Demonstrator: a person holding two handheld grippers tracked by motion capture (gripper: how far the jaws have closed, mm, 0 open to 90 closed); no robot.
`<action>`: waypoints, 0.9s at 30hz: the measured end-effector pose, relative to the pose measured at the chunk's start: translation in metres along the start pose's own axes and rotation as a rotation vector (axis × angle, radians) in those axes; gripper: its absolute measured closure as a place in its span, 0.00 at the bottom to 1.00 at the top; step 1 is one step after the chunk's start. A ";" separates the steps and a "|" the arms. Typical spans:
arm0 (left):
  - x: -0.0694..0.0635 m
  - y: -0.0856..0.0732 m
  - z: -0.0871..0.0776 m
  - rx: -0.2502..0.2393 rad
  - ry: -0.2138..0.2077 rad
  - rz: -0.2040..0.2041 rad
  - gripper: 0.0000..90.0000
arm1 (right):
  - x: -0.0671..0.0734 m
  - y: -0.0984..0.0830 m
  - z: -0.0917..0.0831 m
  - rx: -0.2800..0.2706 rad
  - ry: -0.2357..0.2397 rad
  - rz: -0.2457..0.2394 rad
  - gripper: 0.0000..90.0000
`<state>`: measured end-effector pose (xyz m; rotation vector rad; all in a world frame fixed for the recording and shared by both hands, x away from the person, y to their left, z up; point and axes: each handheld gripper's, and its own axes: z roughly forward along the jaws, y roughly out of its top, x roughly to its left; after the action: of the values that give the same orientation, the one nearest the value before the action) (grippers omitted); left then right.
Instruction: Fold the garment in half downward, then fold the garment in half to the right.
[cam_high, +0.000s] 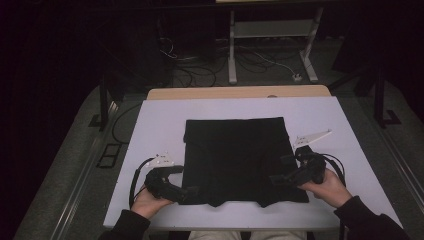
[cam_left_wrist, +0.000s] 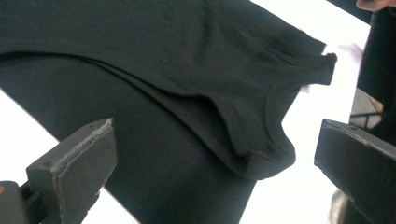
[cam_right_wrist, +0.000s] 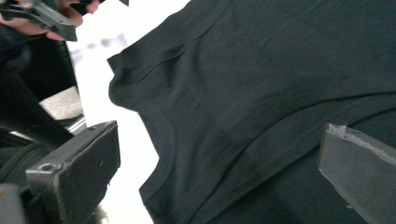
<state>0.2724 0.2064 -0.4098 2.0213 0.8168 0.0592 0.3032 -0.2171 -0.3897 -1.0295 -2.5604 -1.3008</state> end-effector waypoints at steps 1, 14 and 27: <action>0.001 0.000 -0.001 -0.006 0.007 -0.002 0.00 | 0.000 0.003 0.001 0.000 0.000 -0.001 0.00; 0.006 -0.006 -0.011 -0.014 0.094 0.029 0.00 | 0.003 0.062 0.017 -0.038 -0.042 -0.086 0.00; 0.013 -0.012 -0.022 -0.018 0.132 0.033 0.00 | 0.003 0.106 0.041 -0.049 -0.049 -0.119 0.00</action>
<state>0.2690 0.2346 -0.4100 2.0307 0.8615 0.2199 0.3740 -0.1413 -0.3419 -0.9417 -2.6759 -1.3901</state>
